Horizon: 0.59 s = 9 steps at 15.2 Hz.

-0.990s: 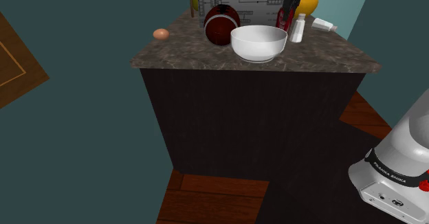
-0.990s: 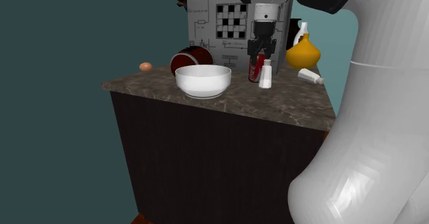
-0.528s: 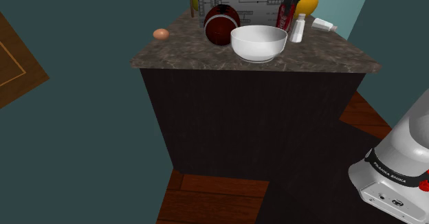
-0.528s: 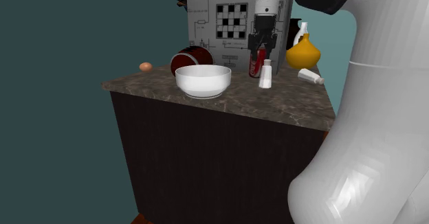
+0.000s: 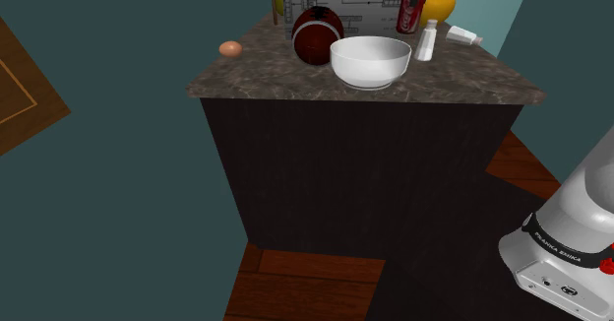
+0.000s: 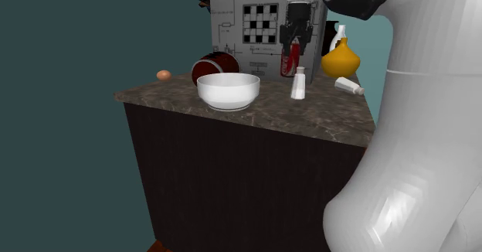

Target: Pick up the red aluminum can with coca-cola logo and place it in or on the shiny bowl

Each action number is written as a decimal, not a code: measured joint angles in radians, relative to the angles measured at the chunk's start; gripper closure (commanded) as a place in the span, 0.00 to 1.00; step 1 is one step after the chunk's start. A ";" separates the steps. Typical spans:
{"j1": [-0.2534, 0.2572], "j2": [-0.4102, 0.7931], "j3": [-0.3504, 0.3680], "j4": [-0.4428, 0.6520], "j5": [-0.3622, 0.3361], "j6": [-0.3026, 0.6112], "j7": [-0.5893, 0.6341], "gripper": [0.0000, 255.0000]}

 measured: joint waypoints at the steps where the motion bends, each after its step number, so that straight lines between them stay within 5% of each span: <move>1: 0.000 0.003 0.000 0.017 0.001 -0.014 0.001 1.00; 9: -0.021 0.078 -0.008 0.231 0.027 -0.158 -0.012 1.00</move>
